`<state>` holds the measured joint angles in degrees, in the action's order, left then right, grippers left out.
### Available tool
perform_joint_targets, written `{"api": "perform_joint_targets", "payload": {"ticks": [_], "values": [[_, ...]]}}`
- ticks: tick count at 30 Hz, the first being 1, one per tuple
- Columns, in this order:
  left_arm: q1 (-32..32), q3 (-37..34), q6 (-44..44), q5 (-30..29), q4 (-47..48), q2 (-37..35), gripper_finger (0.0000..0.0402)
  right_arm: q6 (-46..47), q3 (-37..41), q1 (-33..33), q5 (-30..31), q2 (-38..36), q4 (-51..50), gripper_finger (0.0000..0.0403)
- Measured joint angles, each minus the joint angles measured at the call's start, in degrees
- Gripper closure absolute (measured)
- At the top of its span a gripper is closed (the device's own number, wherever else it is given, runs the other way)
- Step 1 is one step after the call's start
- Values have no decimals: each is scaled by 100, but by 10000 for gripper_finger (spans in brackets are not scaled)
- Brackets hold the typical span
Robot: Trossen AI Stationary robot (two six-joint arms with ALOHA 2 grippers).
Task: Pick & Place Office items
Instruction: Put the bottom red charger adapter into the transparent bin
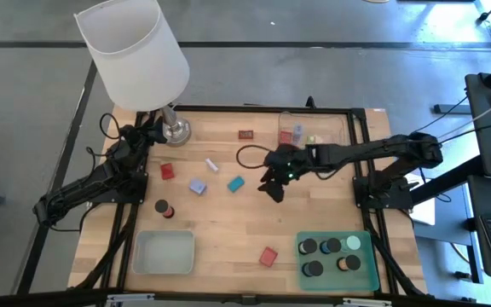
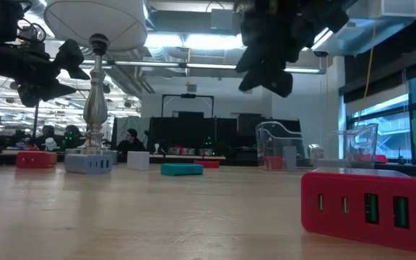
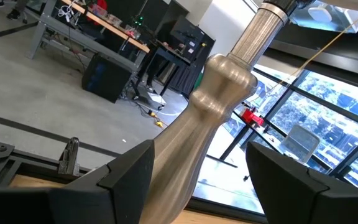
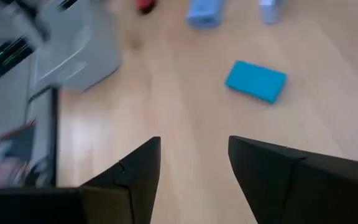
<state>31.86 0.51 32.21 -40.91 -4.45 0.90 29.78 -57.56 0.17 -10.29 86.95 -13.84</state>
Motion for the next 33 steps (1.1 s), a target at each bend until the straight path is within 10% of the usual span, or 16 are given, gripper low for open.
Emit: {"api": "perform_joint_targets", "payload": {"ticks": [22, 33], "values": [[0, 0, 0, -1, -2, 1, 151, 2967, -752, 1921, 3362, 572, 7, 211], [1, 0, 0, -2, 6, 1, 151, 4747, -1579, 1952, 3485, 1573, -419, 211]]}}
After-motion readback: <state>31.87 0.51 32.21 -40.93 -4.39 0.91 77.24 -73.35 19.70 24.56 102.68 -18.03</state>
